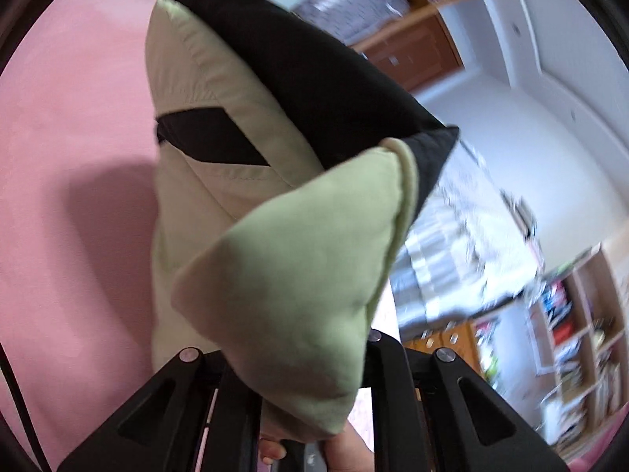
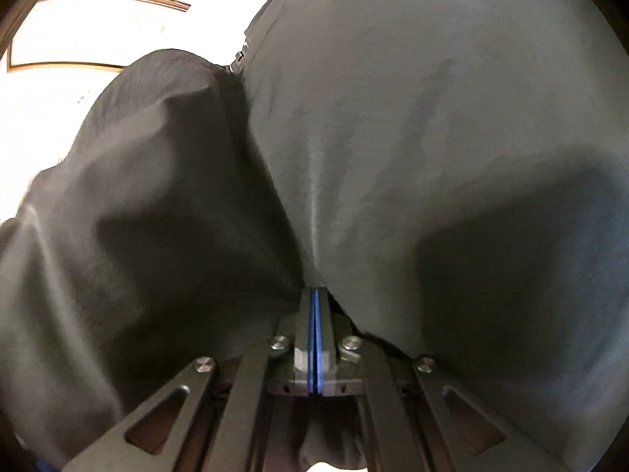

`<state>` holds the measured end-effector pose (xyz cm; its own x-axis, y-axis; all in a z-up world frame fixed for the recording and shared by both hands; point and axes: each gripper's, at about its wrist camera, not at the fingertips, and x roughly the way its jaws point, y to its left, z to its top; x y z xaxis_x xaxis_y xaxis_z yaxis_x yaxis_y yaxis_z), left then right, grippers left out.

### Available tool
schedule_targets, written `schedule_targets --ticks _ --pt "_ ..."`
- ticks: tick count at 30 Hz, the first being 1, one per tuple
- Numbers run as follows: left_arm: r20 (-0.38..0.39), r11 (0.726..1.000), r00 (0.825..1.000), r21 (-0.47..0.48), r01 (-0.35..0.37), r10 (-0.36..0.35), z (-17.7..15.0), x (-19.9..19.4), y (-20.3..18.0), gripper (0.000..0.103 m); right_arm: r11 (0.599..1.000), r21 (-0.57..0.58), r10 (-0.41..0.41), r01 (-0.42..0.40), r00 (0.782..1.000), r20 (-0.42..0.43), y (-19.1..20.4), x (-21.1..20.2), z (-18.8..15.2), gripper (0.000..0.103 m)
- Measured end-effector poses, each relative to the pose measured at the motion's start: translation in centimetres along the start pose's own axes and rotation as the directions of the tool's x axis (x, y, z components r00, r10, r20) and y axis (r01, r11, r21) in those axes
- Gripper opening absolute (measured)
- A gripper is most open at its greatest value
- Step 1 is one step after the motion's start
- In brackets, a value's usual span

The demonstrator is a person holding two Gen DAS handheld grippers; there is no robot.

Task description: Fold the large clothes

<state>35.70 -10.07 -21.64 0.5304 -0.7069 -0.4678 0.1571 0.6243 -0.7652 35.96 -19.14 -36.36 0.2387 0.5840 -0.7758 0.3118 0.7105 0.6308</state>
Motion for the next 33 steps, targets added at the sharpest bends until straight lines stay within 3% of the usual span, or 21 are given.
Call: schedule_targets --ticks 4,7,12,15,16,21,24,27,30,32,33 --pt "-0.050 0.993 0.998 0.109 -0.043 0.049 -1.4 3.7 -4.5 0.010 1.000 -0.015 -0.003 0.003 0.999 -0.032 -1.2 -2.9 0.9 0.000" --pt "-0.092 0.980 0.989 0.172 -0.098 0.115 -4.2 5.0 -5.8 0.011 0.999 -0.037 -0.024 0.024 1.000 0.013 -3.1 -7.5 1.7 0.000" --pt "-0.144 0.941 0.958 0.269 -0.204 0.249 -7.5 8.8 -8.0 0.011 0.994 -0.010 -0.106 0.108 0.986 0.129 -8.3 -16.2 3.5 0.000" --pt "-0.183 0.923 0.932 0.290 -0.253 0.313 -9.2 11.0 -8.0 0.011 0.993 0.050 -0.118 0.110 0.974 0.191 -11.8 -21.1 4.3 0.000" --pt "-0.192 0.905 0.916 0.321 -0.279 0.351 -9.9 11.9 -8.1 0.011 0.992 0.067 -0.122 0.110 0.970 0.209 -12.8 -22.4 4.4 0.000" --pt "-0.201 0.741 0.797 0.545 -0.392 0.569 -15.1 16.8 -9.7 0.012 0.988 0.101 -0.142 0.120 0.955 0.260 -16.3 -27.3 4.2 0.000" --pt "-0.202 0.693 0.752 0.585 -0.422 0.628 -16.7 18.5 -10.1 0.014 0.985 0.105 -0.157 0.134 0.951 0.265 -16.6 -28.3 3.9 0.000" --pt "-0.215 0.698 0.738 0.566 -0.439 0.639 -17.3 19.0 -8.9 0.021 0.987 0.102 -0.150 0.128 0.957 0.249 -17.3 -28.7 3.2 0.000" --pt "-0.229 0.704 0.733 0.558 -0.440 0.640 -17.5 18.4 -8.9 0.030 0.989 0.096 -0.134 0.115 0.968 0.213 -17.3 -28.0 5.1 0.000" --pt "-0.284 0.748 0.753 0.541 -0.385 0.593 -17.7 18.8 -9.9 0.060 0.991 0.091 -0.114 0.099 0.977 0.179 -17.4 -27.6 5.2 0.000" --pt "-0.298 0.763 0.762 0.532 -0.368 0.575 -17.7 18.4 -10.3 0.063 0.991 0.092 -0.107 0.093 0.980 0.166 -17.1 -27.0 4.9 0.000"
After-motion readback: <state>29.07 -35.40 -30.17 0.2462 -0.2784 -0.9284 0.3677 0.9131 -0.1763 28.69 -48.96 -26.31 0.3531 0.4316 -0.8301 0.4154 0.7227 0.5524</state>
